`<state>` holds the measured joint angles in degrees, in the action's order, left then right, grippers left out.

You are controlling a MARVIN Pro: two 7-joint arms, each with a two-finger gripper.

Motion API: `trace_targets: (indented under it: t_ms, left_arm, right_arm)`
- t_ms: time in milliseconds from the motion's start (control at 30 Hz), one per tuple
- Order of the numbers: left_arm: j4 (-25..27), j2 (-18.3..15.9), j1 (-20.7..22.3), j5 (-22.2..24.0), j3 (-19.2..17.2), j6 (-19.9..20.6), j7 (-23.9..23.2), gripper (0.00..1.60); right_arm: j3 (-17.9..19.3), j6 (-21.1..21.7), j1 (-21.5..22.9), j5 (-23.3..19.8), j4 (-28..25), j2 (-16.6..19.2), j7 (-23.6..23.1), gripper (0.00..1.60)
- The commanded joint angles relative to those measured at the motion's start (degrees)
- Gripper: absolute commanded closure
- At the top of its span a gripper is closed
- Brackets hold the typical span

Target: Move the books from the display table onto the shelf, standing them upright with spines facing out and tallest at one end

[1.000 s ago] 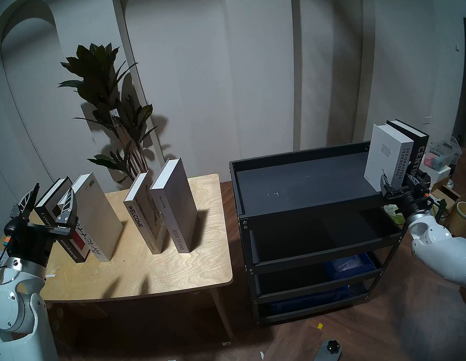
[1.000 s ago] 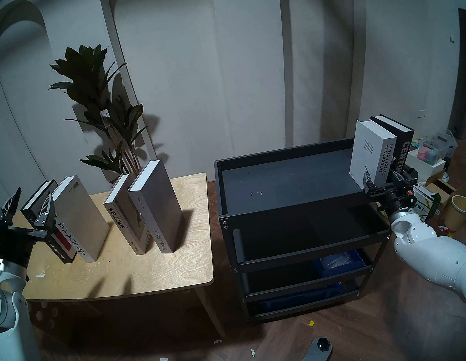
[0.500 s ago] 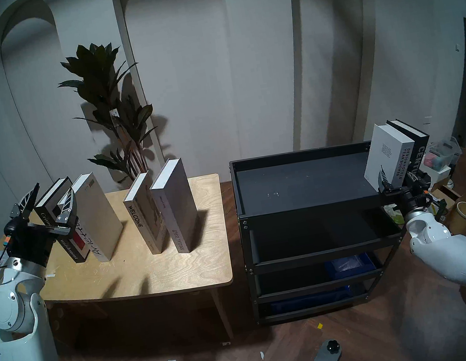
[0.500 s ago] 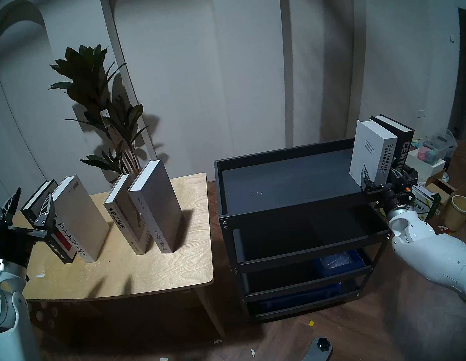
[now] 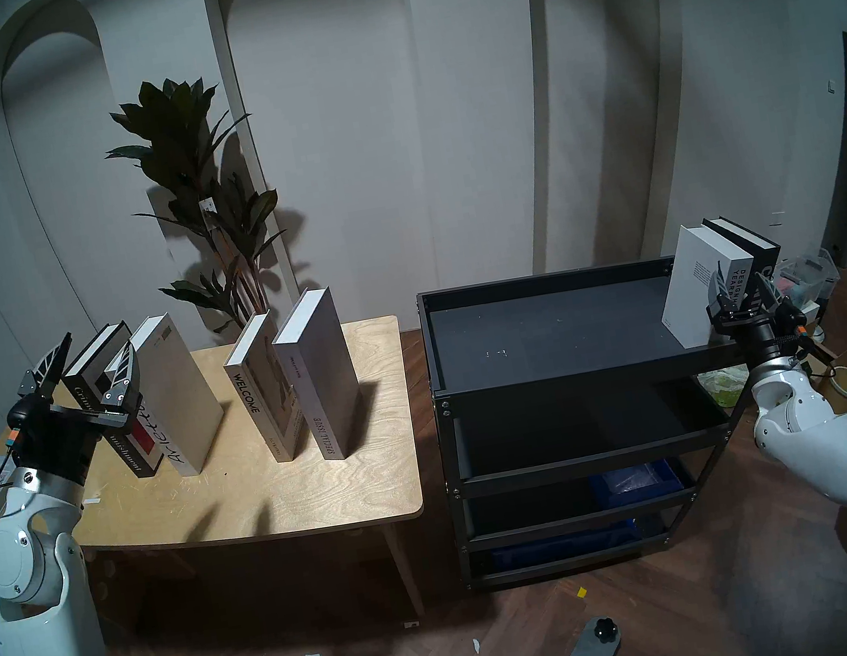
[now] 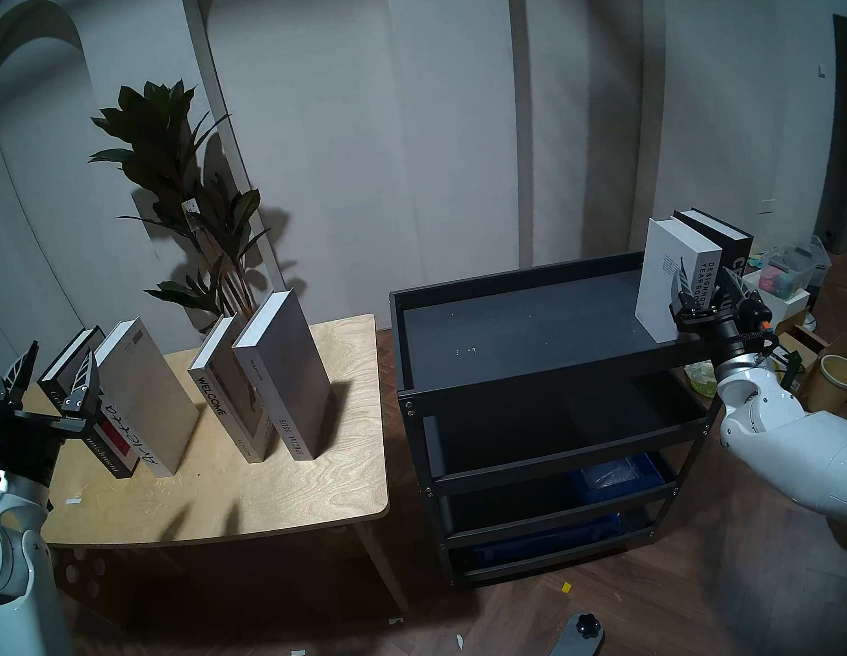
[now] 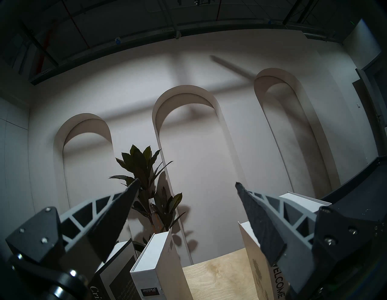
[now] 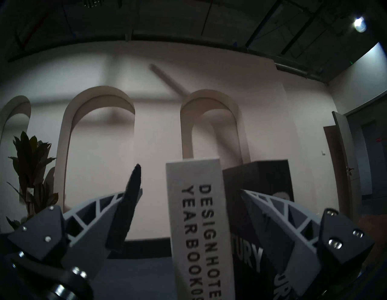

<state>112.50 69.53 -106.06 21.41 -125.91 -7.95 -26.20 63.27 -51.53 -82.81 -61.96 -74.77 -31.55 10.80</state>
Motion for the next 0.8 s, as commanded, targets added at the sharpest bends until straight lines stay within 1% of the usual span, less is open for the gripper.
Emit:
trace_targets:
  t_ms: [0, 33, 133, 167, 200, 267, 333, 367, 400, 467, 500, 533, 667, 700, 767]
  left_arm:
    - [0.5, -0.5, 0.4, 0.0, -0.2, -0.2, -0.1, 0.0]
    - [0.3, -0.5, 0.5, 0.0, -0.2, -0.2, -0.1, 0.0]
    - [-0.1, -0.8, 0.4, 0.1, -0.2, -0.2, -0.4, 0.0]
    - [-0.2, -0.9, 0.4, 0.2, -0.2, -0.2, -0.5, 0.0]
    - [-0.3, -0.9, 0.3, 0.2, -0.3, -0.1, -0.6, 0.0]
    - [-0.6, -0.9, 0.1, 0.5, -0.5, 0.0, -1.0, 0.0]
    - [-0.8, -0.9, -0.3, 0.5, -0.6, -0.1, -1.3, 0.0]
    - [-0.8, -0.9, -0.3, 0.5, -0.6, -0.1, -1.3, 0.0]
    - [-1.0, -0.8, -0.6, 0.6, -0.8, -0.2, -1.6, 0.0]
    - [-1.0, -0.6, -1.0, 0.7, -1.0, -0.4, -2.0, 0.0]
    - [-1.1, -0.5, -1.2, 0.7, -1.2, -0.4, -2.1, 0.0]
    - [-1.1, -0.4, -1.4, 0.7, -1.4, -0.4, -2.2, 0.0]
    - [-1.1, -0.1, -2.1, 1.0, -1.9, -0.5, -2.7, 0.0]
    - [-1.1, -0.1, -2.1, 1.0, -1.9, -0.5, -2.7, 0.0]
    - [-1.1, 0.1, -2.7, 1.1, -2.4, -0.6, -3.0, 0.0]
  right_arm:
    - [3.8, -3.5, -6.2, -1.3, -6.9, 5.2, 4.3, 0.0]
    - [4.5, -3.5, -7.4, -1.1, -8.1, 5.7, 4.9, 0.0]
    - [5.3, -3.5, -9.3, -0.7, -10.3, 6.5, 6.1, 0.0]
    - [6.1, -3.5, -10.6, -0.8, -11.7, 6.9, 6.7, 0.0]
    - [6.3, -3.5, -10.6, -0.8, -11.9, 6.9, 6.6, 0.0]
    - [7.7, -3.5, -12.6, 0.0, -14.1, 7.4, 7.2, 0.0]
    - [8.7, -3.5, -13.7, -0.1, -15.9, 7.0, 6.9, 0.0]
    - [8.7, -3.5, -13.7, -0.1, -15.9, 7.0, 6.9, 0.0]
    - [8.8, -3.5, -13.8, 0.5, -16.9, 6.0, 6.3, 0.0]
    - [9.0, -3.5, -14.5, 1.1, -19.3, 5.4, 6.4, 0.0]
    - [8.6, -3.5, -14.2, 0.9, -20.3, 4.7, 6.1, 0.0]
    - [8.1, -3.5, -13.5, 1.3, -20.2, 3.9, 5.6, 0.0]
    - [6.1, -3.5, -13.0, 2.5, -24.0, 1.4, 5.0, 0.0]
    - [6.1, -3.5, -13.0, 2.5, -24.0, 1.4, 5.0, 0.0]
    - [3.9, -3.5, -12.5, 3.2, -26.5, -1.0, 3.8, 0.0]
